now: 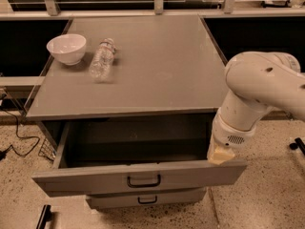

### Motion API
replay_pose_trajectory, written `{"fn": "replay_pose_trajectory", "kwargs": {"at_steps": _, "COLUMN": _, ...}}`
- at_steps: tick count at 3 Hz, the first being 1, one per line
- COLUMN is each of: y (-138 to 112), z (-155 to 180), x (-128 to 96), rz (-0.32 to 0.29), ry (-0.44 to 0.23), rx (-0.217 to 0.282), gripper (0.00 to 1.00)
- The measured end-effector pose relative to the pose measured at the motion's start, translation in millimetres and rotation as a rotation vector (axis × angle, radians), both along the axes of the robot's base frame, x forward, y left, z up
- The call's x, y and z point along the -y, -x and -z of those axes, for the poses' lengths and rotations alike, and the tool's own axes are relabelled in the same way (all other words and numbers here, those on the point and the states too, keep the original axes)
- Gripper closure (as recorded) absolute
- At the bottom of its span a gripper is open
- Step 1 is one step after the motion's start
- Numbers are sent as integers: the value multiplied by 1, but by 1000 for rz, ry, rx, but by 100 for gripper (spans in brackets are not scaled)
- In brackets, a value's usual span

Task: Open top drawer

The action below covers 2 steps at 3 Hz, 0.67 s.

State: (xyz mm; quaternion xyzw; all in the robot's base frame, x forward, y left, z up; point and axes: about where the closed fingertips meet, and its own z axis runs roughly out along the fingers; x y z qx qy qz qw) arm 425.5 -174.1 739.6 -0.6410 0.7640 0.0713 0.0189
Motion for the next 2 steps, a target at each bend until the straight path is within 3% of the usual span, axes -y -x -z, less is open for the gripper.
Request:
{"fn": "replay_pose_trajectory", "kwargs": {"at_steps": 1, "y": -3, "z": -2, "x": 3, "rz": 10, "ry": -2, "rx": 27, "gripper": 98}}
{"fn": "replay_pose_trajectory", "kwargs": {"at_steps": 2, "y": -5, "z": 1, "x": 9, "rz": 22, "ry": -52, "rx": 87, "gripper": 100}}
